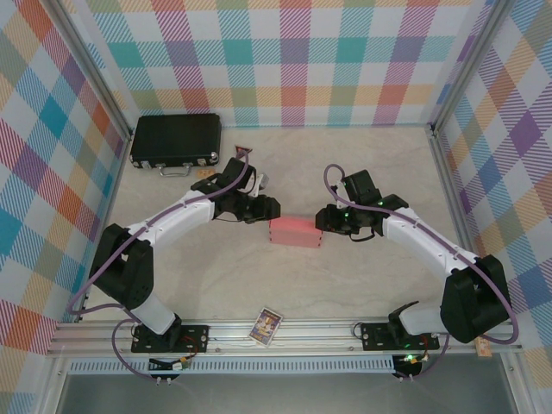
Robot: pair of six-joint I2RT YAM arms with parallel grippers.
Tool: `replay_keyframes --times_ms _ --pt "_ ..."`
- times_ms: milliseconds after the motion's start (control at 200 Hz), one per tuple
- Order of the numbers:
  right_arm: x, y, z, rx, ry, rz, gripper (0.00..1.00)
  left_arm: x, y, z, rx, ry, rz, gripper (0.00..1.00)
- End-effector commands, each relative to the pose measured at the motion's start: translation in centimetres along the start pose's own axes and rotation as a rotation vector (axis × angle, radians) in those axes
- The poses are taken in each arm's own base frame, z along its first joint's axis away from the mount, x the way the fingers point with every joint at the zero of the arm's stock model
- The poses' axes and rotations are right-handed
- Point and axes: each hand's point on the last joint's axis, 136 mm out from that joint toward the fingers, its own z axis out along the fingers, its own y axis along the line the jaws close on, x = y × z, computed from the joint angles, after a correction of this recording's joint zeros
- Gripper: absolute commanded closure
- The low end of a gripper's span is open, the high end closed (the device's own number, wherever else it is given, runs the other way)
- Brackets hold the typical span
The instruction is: Fold the paper box
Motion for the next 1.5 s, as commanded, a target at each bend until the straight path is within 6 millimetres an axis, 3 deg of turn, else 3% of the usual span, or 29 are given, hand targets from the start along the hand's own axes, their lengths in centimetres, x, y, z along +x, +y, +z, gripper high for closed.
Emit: replay_keyframes --times_ms 0,275,530,865,1070,1495 --pt "0.0 0.1 0.0 0.014 0.015 -0.017 0.66 0.2 -1.4 0.1 0.033 0.034 0.028 0.56" --pt "-0.2 0.2 0.2 0.011 0.012 -0.013 0.66 -0.1 -1.9 -0.2 0.033 0.023 0.034 0.54" --pt "-0.3 0.2 0.1 0.015 0.005 -0.012 0.66 0.0 -2.5 -0.4 0.045 0.018 0.045 0.41" --pt "-0.8 0.4 -0.1 0.017 -0.003 -0.012 0.63 0.0 -3.1 -0.3 0.054 0.026 0.049 0.41" --pt "-0.8 0.5 0.0 0.014 0.002 -0.014 0.63 0.3 -3.0 0.4 0.042 0.047 0.053 0.46" --pt "-0.1 0.0 0.4 0.019 0.024 -0.011 0.64 1.6 -0.5 1.0 -0.074 0.074 0.050 0.62"
